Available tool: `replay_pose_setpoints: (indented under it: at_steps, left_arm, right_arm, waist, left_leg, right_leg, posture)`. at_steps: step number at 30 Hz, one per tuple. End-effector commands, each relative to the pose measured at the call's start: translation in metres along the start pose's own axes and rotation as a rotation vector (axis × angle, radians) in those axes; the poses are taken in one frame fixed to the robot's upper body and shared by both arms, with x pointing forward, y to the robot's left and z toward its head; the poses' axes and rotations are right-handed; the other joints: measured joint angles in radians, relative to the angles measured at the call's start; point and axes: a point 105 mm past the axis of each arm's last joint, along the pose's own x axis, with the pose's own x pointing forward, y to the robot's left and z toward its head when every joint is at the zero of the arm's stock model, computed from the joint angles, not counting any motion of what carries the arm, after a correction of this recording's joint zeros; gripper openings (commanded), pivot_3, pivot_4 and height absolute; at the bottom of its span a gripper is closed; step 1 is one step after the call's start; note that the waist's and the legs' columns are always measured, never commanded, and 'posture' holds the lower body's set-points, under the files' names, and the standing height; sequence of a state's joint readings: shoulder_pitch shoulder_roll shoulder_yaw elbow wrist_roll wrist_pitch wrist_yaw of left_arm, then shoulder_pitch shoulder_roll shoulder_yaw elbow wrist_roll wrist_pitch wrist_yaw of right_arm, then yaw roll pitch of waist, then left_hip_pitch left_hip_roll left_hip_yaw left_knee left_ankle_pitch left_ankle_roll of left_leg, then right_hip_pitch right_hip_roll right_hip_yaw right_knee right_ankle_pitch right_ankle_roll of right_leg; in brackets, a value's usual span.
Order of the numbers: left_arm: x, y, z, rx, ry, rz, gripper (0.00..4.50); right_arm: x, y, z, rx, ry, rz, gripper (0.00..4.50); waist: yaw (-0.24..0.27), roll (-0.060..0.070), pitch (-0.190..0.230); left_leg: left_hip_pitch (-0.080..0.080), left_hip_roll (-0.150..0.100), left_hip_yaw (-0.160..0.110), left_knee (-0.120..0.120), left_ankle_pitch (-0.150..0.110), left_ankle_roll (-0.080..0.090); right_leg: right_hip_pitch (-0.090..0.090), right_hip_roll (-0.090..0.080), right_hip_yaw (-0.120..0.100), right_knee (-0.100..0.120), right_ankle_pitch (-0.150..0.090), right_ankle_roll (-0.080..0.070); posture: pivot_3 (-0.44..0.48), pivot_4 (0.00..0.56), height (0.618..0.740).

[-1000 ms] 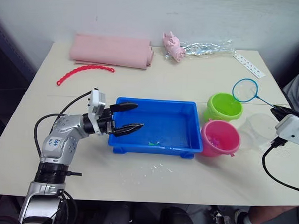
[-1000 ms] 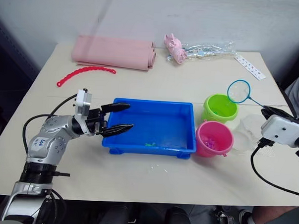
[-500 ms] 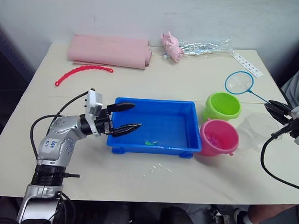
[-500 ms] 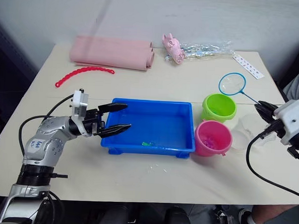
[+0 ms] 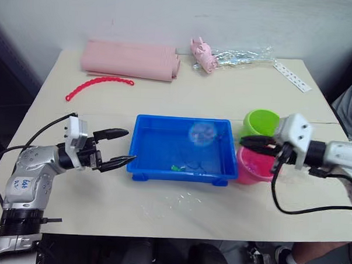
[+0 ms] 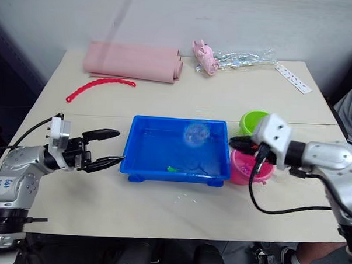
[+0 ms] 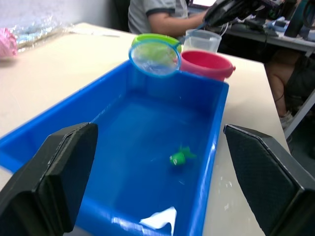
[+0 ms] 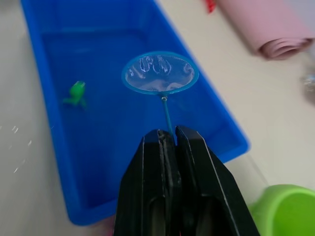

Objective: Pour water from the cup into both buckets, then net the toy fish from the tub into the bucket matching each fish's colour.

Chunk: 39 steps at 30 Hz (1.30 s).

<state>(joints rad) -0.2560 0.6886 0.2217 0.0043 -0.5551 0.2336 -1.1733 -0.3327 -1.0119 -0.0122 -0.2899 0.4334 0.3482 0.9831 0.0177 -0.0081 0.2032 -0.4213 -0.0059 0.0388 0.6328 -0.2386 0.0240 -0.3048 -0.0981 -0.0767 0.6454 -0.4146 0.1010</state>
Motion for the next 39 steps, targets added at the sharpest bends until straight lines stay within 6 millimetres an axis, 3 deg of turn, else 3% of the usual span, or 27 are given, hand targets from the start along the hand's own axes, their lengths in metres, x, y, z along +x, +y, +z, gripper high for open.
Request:
replay_pose_setpoints:
  at_steps: [1, 9, 18, 25, 39]
  left_arm:
    - [-0.006, -0.009, 0.008, 0.071, 0.01, -0.023, 4.48]
    - [-0.01, -0.023, 0.006, 0.06, 0.074, -0.077, 4.48]
    - [-0.016, -0.022, 0.005, 0.048, 0.102, -0.052, 4.48]
    - [-0.018, -0.02, 0.004, 0.042, 0.11, -0.035, 4.48]
    - [-0.016, -0.016, 0.003, 0.043, 0.1, -0.005, 4.48]
  right_arm:
    - [0.013, 0.0, -0.009, -0.122, 0.048, 0.067, 0.0]
    - [0.037, 0.006, -0.035, -0.244, 0.136, 0.231, 0.0]
    - [0.079, 0.023, -0.023, -0.22, 0.035, 0.342, 0.0]
    - [0.102, 0.03, -0.006, -0.135, -0.069, 0.328, 0.0]
    - [0.085, 0.017, 0.012, -0.041, -0.227, 0.246, 0.0]
  waist:
    - [-0.004, 0.0, 0.0]
    - [-0.021, 0.0, 0.0]
    - [-0.024, 0.0, 0.0]
    - [-0.024, 0.0, 0.0]
    - [-0.022, 0.0, 0.0]
  left_leg:
    - [0.0, 0.0, 0.0, 0.0, 0.0, 0.0]
    - [0.0, 0.0, 0.0, 0.0, 0.0, 0.0]
    - [0.0, 0.001, 0.0, 0.0, 0.0, 0.0]
    - [0.001, 0.0, 0.0, 0.0, 0.0, 0.0]
    - [0.001, 0.0, 0.0, 0.0, 0.0, -0.001]
  right_leg:
    - [0.0, 0.0, 0.0, 0.0, 0.0, 0.0]
    - [0.0, 0.0, 0.0, 0.001, 0.0, 0.0]
    - [-0.001, 0.0, 0.0, 0.005, 0.0, 0.0]
    - [-0.001, 0.0, 0.0, 0.007, 0.0, 0.0]
    - [-0.002, 0.0, 0.0, 0.007, 0.0, 0.0]
  posture:
    - [0.0, 0.15, 0.74]
    - [0.0, 0.15, 0.74]
    - [0.0, 0.15, 0.74]
    - [0.0, 0.15, 0.74]
    - [0.0, 0.15, 0.74]
